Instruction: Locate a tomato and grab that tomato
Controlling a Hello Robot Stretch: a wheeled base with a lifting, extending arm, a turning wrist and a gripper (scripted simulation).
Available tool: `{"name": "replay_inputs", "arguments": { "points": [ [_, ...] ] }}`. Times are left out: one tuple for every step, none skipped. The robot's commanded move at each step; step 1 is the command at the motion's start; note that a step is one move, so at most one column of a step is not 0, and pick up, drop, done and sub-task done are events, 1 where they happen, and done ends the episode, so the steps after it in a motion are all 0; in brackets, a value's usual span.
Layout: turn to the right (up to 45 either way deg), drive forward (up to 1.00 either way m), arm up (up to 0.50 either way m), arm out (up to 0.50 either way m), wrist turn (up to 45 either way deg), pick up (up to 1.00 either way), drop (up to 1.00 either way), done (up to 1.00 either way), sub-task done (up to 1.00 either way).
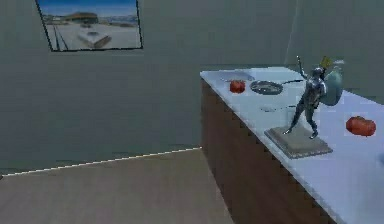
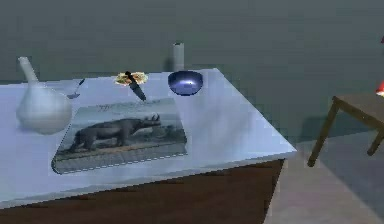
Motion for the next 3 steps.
{"name": "replay_inputs", "arguments": {
  "points": [
    [15.0,0.0,0.0,0.0,0.0,0.0,0.0,0.0,0.0],
    [0.0,0.5,0.0,0.0,0.0,0.0,0.0,0.0,0.0],
    [-39.0,0.0,0.0,0.0,0.0,0.0,0.0,0.0,0.0]
  ]
}}
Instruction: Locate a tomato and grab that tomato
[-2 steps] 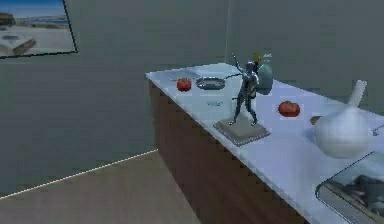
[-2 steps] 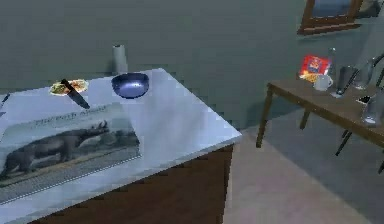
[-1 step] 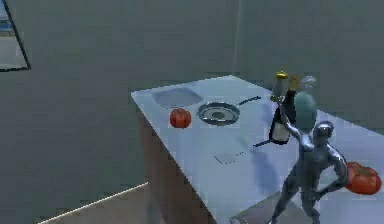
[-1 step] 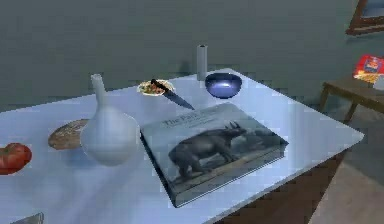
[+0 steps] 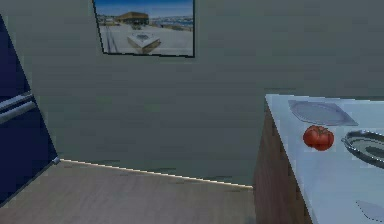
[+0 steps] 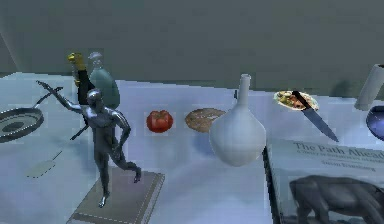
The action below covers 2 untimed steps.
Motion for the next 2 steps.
{"name": "replay_inputs", "arguments": {
  "points": [
    [0.0,0.0,0.5,0.0,0.0,0.0,0.0,0.0,0.0],
    [0.0,0.0,0.38,0.0,0.0,0.0,0.0,0.0,0.0]
  ]
}}
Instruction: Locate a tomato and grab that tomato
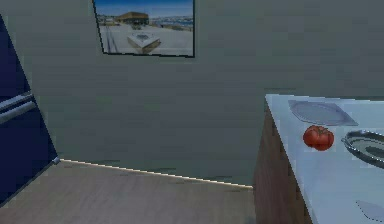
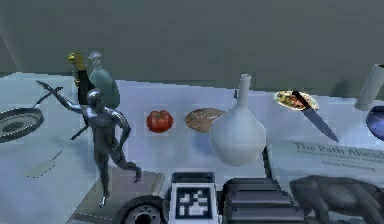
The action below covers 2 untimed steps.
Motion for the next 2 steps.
{"name": "replay_inputs", "arguments": {
  "points": [
    [0.0,0.0,0.0,0.38,0.0,0.0,0.0,0.0,0.0],
    [0.0,0.0,0.0,0.0,45.0,0.0,0.0,0.0,0.0]
  ]
}}
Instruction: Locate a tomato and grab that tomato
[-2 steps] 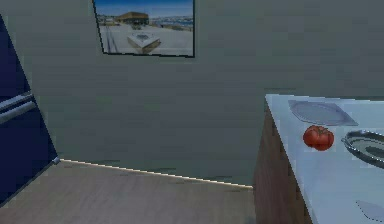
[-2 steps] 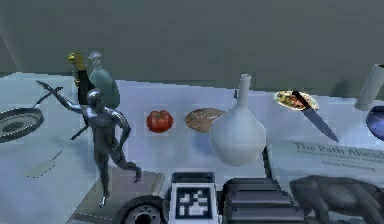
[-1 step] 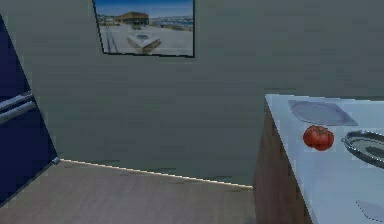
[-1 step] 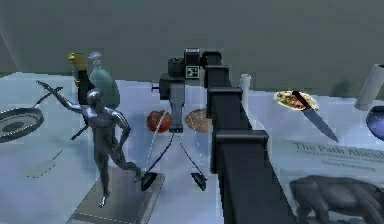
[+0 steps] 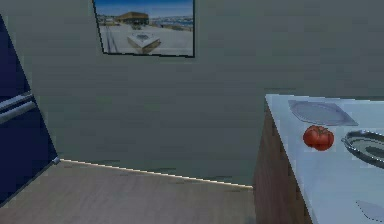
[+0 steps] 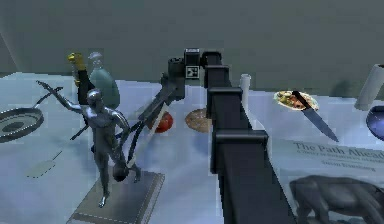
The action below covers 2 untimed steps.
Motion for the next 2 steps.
{"name": "replay_inputs", "arguments": {
  "points": [
    [0.0,0.0,0.0,0.0,45.0,0.0,0.0,0.0,0.0],
    [0.0,0.0,0.0,0.0,45.0,0.0,0.0,0.0,0.0]
  ]
}}
